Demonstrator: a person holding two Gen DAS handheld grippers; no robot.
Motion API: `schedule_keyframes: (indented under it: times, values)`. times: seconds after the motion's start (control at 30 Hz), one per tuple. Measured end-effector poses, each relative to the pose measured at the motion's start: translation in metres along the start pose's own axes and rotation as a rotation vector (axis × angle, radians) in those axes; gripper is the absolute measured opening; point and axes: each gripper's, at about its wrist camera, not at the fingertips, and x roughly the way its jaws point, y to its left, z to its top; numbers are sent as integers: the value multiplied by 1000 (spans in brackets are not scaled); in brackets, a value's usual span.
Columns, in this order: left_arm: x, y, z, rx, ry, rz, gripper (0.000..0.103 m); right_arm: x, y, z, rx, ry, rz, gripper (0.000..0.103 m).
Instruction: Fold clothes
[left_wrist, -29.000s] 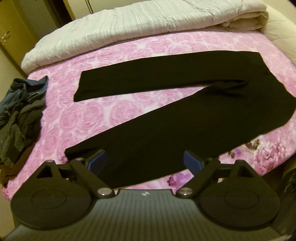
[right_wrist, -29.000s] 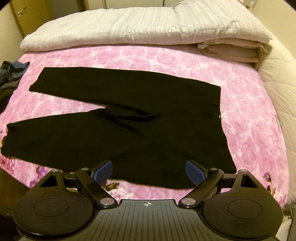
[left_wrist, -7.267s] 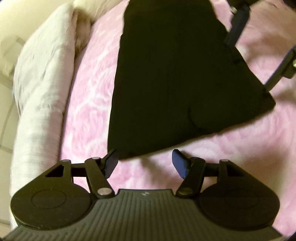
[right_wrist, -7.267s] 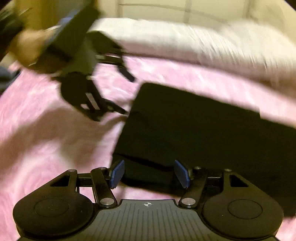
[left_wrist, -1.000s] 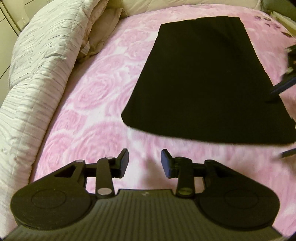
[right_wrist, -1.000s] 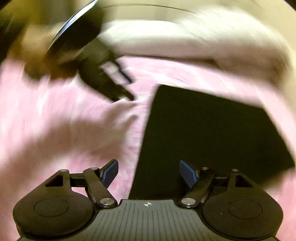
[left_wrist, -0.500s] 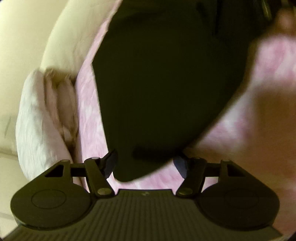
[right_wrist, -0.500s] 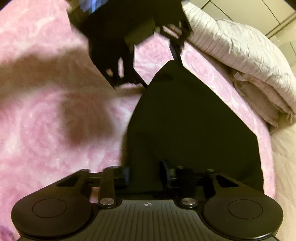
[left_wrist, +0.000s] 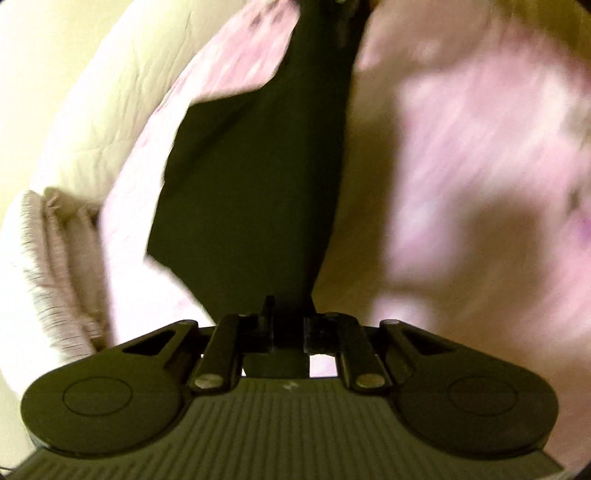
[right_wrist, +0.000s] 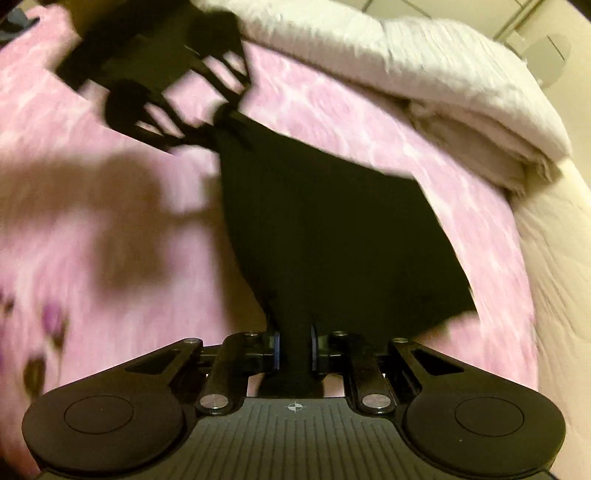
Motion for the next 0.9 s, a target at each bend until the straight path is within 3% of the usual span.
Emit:
schedule_keyframes:
  times: [0.17, 0.27, 0.33, 0.37, 0.43, 0.5, 0.6, 0.63, 0.73, 0.83, 0.9]
  values:
    - [-26, -68, 71, -33, -96, -152, 9, -18, 2, -51, 65, 135, -79, 16]
    - [-39, -78, 75, -70, -112, -231, 13, -29, 6, -79, 116, 215, -127, 21]
    - [-46, -68, 62, -143, -99, -252, 14, -35, 17, -88, 218, 231, -135, 33]
    - [-49, -61, 54, -185, -91, -259, 20, -39, 17, -93, 313, 218, -114, 37]
    - [-48, -33, 32, -310, -63, -250, 30, -47, 16, -105, 528, 189, -65, 57]
    - [-41, 2, 9, -460, -28, -236, 35, -46, 5, -123, 876, 119, 15, 70]
    - [-14, 61, -23, -724, -12, -221, 48, -35, -8, -156, 1409, -31, 148, 73]
    - [-5, 82, -34, -813, -8, -216, 52, -27, -10, -164, 1530, -81, 175, 73]
    - [35, 135, -59, -1043, -20, -219, 74, -5, -16, -180, 1759, -191, 193, 74]
    - [86, 175, -78, -1223, -26, -249, 74, 21, -20, -190, 1864, -235, 164, 74]
    - [121, 193, -84, -1276, -29, -269, 74, 35, -23, -198, 1911, -258, 157, 74]
